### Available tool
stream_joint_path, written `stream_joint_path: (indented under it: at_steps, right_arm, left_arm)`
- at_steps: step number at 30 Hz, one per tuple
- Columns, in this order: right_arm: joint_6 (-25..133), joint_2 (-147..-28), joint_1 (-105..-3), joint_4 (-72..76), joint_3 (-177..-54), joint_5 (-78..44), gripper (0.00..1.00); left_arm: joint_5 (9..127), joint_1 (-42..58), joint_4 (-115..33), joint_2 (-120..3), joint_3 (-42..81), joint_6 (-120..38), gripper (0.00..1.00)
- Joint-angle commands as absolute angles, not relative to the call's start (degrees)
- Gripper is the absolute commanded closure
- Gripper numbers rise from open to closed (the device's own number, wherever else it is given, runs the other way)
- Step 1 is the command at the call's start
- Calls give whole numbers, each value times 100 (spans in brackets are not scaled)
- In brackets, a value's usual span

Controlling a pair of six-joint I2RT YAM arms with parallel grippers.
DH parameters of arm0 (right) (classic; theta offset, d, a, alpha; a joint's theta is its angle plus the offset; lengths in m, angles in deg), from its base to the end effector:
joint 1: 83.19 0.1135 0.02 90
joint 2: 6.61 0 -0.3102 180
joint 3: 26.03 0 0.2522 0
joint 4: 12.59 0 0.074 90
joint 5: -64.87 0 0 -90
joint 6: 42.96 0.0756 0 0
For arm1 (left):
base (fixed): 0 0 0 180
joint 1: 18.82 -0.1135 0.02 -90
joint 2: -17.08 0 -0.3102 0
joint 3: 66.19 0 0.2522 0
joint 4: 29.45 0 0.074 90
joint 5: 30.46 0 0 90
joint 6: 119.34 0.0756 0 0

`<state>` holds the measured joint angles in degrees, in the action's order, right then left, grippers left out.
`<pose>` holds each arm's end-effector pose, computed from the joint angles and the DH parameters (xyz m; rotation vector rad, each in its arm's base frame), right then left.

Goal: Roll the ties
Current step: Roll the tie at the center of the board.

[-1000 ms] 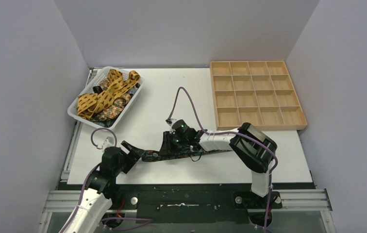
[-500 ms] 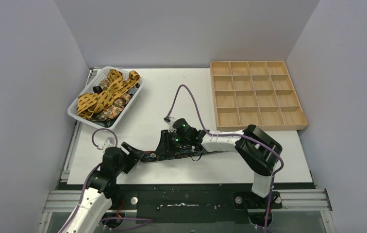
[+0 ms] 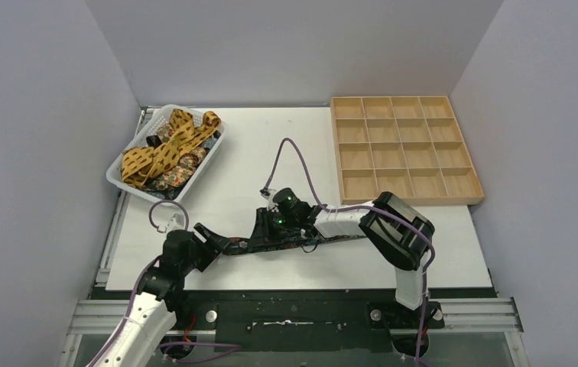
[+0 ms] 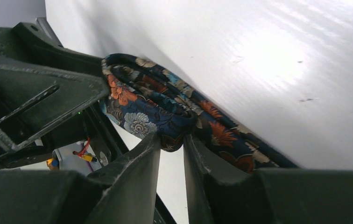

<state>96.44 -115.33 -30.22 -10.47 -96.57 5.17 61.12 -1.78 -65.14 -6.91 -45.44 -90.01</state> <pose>0.2249 0.3615 0.1613 -0.4125 2.6246 1.3987 0.0995 -0.0327 0.1314 -0.8634 2.1989 -0.7333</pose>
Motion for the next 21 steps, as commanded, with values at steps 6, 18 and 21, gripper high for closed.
stream_joint_path:
  at_steps: [6, 18, 21]
  right_arm:
    - [9686, -11759, -3234, -1279, -9581, 836, 76]
    - [9778, -11843, -3238, -1376, -9494, 967, 75]
    - [9747, -11882, -3244, -1276, -9525, 955, 75]
  left_arm:
    - [6618, -215, -5946, -779, -4753, -8883, 36]
    - [7018, -216, -4888, -1121, -5125, -9226, 36]
    - [7030, -220, -4741, -1266, -5179, -9219, 39]
